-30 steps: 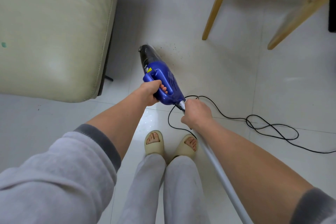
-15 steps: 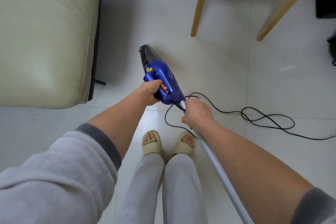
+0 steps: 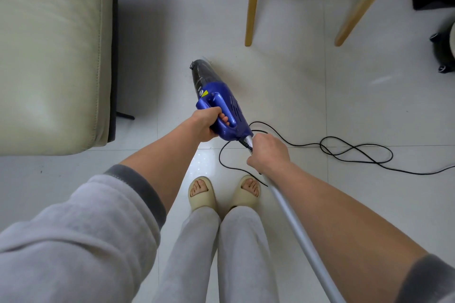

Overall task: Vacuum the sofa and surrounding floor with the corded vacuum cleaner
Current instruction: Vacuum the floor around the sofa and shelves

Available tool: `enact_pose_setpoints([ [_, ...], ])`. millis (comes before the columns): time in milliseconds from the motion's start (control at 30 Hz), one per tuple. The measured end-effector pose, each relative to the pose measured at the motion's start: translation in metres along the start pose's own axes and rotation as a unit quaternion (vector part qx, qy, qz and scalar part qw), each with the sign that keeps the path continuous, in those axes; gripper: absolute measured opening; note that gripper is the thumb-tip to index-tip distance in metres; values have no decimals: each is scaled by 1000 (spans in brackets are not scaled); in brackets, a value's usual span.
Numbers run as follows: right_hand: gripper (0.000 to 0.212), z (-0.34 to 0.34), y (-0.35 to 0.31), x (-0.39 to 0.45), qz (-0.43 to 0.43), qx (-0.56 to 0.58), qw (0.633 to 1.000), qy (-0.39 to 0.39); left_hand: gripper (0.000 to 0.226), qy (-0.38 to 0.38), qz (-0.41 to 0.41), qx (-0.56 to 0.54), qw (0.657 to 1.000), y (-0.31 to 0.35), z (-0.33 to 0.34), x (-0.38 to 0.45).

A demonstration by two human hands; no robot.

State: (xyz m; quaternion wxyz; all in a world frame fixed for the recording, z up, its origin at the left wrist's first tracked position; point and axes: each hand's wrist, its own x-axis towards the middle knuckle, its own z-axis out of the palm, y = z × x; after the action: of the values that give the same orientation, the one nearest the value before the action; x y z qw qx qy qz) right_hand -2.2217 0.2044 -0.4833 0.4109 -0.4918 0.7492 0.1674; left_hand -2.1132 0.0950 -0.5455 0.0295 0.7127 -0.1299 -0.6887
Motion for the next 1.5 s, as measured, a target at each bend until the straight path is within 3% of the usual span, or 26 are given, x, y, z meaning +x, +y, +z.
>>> enact_pose_setpoints([
  [533,31,-8,47,-2,21,26,999,13,20,-11,4,36,999,-2,53,0],
  [1267,21,-17,105,-18,74,51,995,31,23,-40,-1,88,995,-13,124,-10],
  [1500,21,-4,114,-23,121,123,984,35,21,-59,14,157,986,-13,143,-20],
])
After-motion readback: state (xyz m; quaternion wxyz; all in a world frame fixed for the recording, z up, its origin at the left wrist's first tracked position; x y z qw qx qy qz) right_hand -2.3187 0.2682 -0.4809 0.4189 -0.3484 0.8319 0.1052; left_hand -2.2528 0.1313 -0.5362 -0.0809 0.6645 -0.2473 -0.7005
